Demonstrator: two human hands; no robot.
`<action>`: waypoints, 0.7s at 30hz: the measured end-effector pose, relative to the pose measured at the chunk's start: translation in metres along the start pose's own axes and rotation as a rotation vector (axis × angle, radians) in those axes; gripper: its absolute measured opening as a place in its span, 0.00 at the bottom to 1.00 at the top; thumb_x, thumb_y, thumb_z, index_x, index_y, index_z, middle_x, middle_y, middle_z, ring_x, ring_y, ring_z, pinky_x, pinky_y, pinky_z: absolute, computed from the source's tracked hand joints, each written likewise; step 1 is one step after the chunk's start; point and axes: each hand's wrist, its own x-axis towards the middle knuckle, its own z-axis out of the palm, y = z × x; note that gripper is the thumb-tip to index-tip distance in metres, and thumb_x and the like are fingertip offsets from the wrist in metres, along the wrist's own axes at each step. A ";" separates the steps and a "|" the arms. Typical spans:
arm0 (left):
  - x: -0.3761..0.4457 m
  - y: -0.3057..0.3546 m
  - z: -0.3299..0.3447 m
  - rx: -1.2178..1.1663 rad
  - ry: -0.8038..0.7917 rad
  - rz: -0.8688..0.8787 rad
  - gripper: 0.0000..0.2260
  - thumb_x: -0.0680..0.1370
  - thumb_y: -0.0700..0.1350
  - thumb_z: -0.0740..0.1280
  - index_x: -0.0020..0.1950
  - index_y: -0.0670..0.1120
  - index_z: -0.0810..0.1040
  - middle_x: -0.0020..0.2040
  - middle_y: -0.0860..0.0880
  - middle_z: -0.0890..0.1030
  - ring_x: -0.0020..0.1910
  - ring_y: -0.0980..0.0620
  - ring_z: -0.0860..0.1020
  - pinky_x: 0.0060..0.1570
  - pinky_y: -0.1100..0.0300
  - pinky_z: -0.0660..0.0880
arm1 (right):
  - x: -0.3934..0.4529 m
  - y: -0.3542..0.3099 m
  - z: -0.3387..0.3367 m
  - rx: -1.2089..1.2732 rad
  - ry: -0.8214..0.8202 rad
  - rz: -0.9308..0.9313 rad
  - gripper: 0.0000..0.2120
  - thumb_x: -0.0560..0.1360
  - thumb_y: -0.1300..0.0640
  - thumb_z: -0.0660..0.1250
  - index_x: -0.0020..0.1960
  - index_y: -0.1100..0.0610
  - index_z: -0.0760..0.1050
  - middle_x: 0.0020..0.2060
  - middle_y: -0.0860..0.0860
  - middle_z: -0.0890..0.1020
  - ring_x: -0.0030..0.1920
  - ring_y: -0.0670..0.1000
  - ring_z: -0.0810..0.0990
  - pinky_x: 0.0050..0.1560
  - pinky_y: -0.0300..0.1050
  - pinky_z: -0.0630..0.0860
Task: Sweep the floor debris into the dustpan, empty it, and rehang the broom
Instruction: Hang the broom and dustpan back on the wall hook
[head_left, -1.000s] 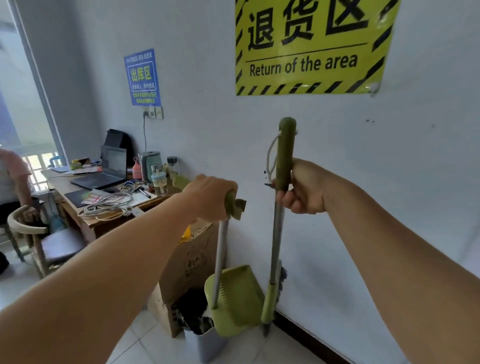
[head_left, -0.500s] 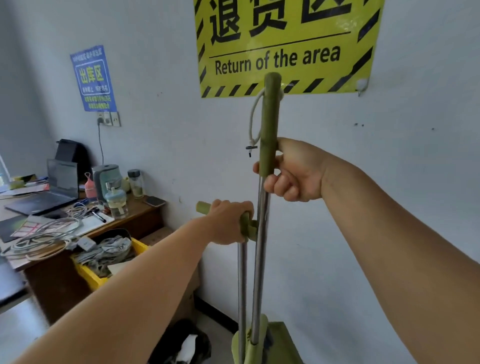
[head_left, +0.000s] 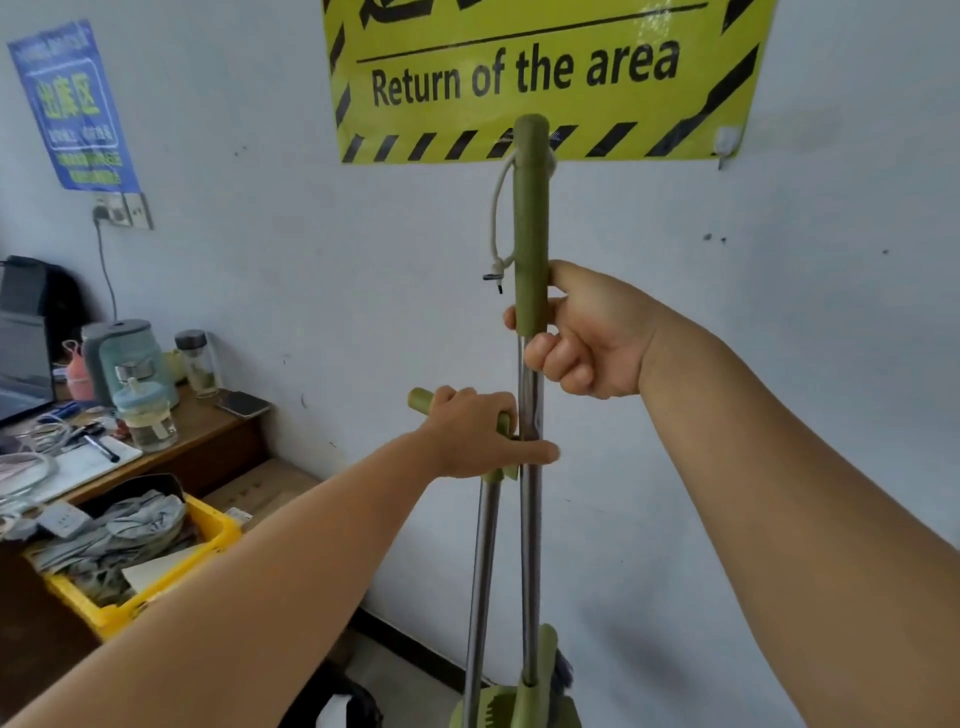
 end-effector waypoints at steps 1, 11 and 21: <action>0.004 0.000 0.001 -0.011 0.009 0.013 0.22 0.72 0.69 0.66 0.39 0.51 0.70 0.38 0.51 0.70 0.47 0.49 0.67 0.49 0.54 0.60 | 0.002 0.001 -0.001 0.008 0.013 -0.013 0.19 0.77 0.39 0.55 0.45 0.54 0.70 0.23 0.49 0.69 0.18 0.44 0.64 0.17 0.31 0.61; 0.048 -0.006 -0.002 -0.055 0.063 0.262 0.18 0.71 0.64 0.67 0.29 0.55 0.67 0.28 0.55 0.72 0.41 0.52 0.72 0.60 0.53 0.64 | 0.032 0.084 -0.022 -0.071 0.363 -0.172 0.16 0.75 0.62 0.62 0.61 0.55 0.74 0.35 0.50 0.72 0.34 0.47 0.71 0.34 0.39 0.71; 0.058 0.004 -0.012 -0.164 0.006 0.344 0.17 0.69 0.62 0.69 0.32 0.51 0.68 0.30 0.54 0.71 0.38 0.57 0.68 0.49 0.57 0.59 | 0.075 0.162 0.013 0.008 0.343 -0.100 0.29 0.69 0.57 0.74 0.66 0.51 0.68 0.62 0.42 0.71 0.65 0.45 0.67 0.64 0.43 0.58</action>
